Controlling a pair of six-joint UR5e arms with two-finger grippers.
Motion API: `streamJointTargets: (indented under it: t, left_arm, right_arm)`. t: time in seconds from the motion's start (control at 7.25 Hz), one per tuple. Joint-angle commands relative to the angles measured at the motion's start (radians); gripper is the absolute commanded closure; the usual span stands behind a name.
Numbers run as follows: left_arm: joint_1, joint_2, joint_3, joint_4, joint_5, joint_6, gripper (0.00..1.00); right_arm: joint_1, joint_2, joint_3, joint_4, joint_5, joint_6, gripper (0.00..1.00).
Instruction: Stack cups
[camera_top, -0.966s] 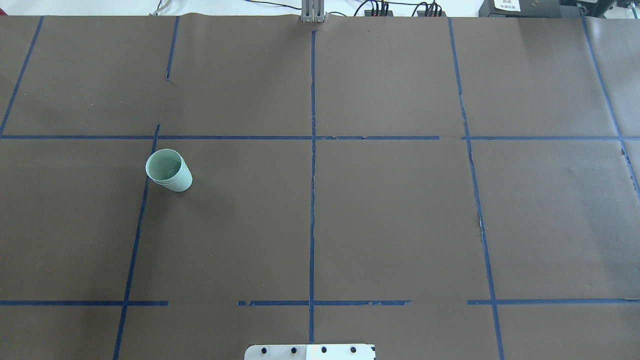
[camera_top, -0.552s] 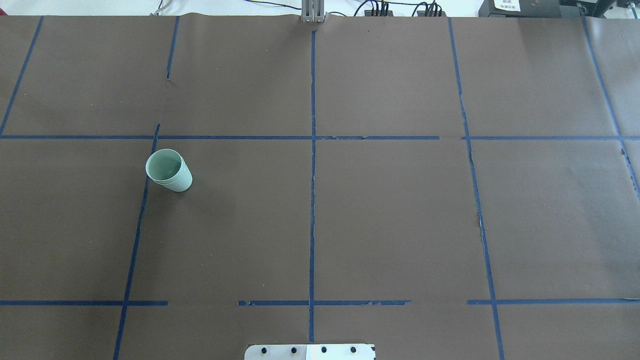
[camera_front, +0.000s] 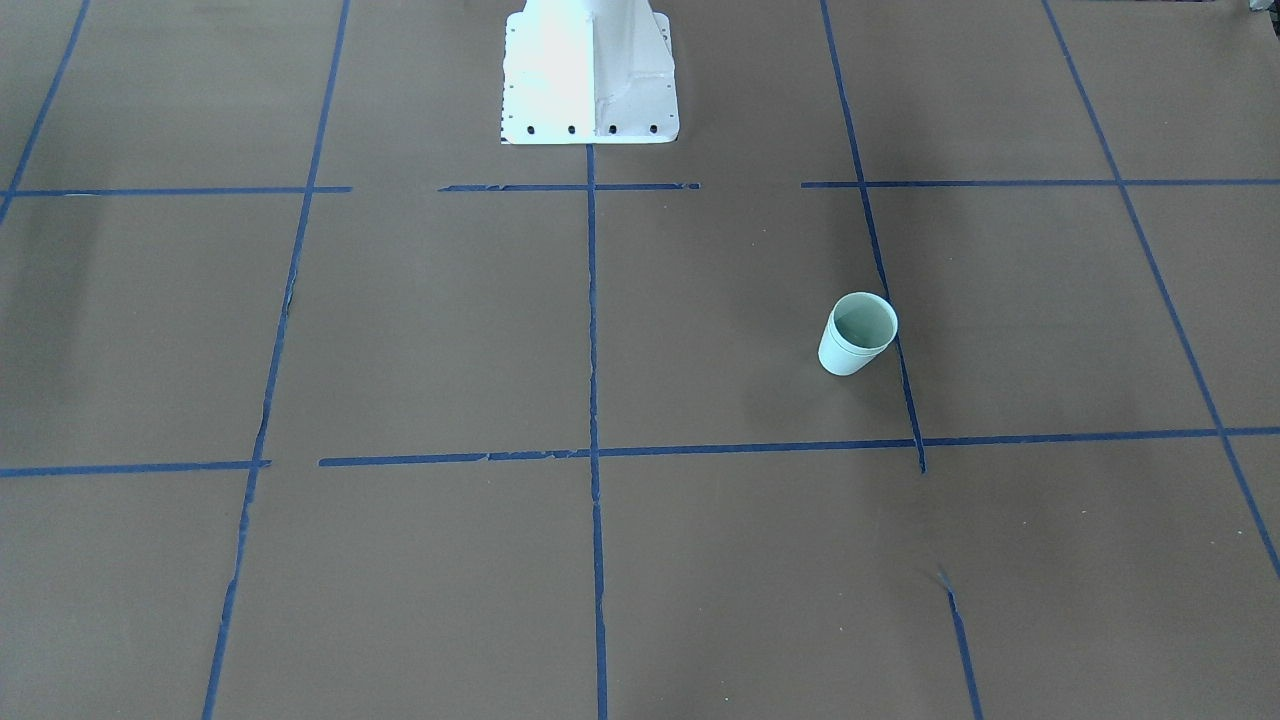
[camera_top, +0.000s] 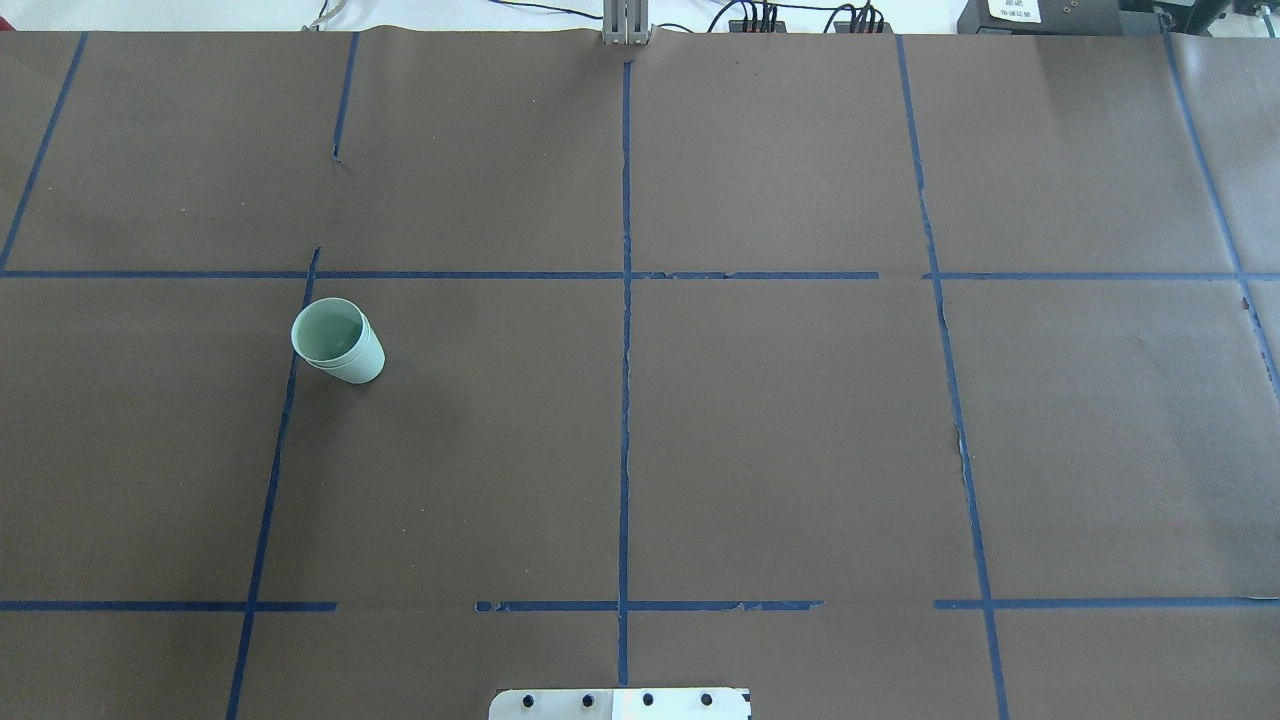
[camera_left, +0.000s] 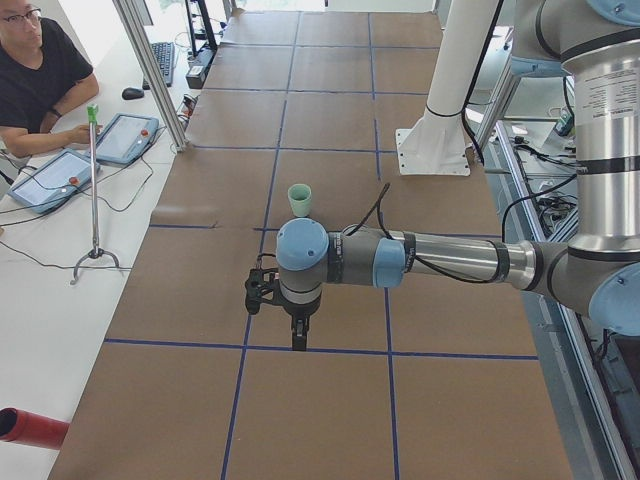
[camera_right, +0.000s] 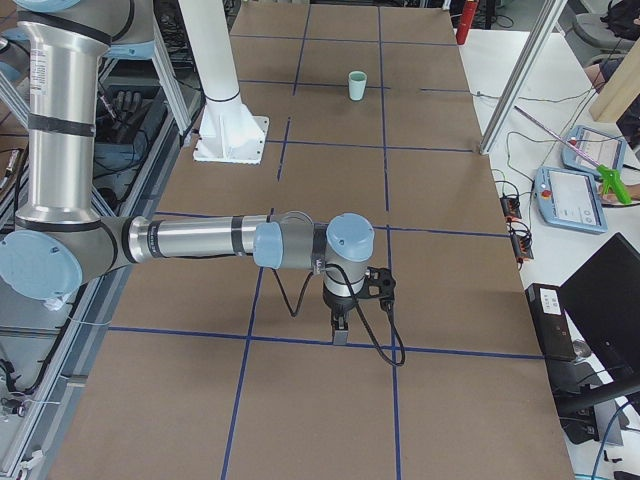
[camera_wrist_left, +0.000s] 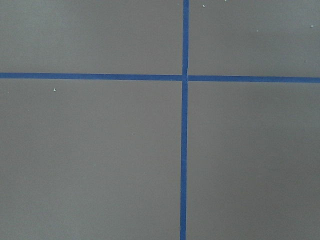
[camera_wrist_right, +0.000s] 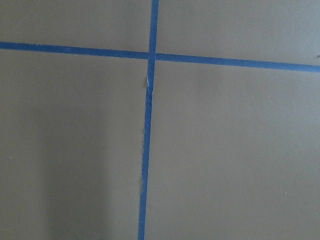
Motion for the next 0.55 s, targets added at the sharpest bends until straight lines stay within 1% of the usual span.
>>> streamJointTargets:
  t: [0.0,0.41]
  left_arm:
    - [0.000,0.007,0.008,0.008,-0.001,0.000,0.00]
    - [0.000,-0.003,0.007,0.007,0.001,-0.002,0.00]
  right_arm:
    - [0.000,0.000,0.000,0.000,-0.001,0.000,0.00]
    - [0.000,0.000,0.000,0.000,-0.001,0.000,0.00]
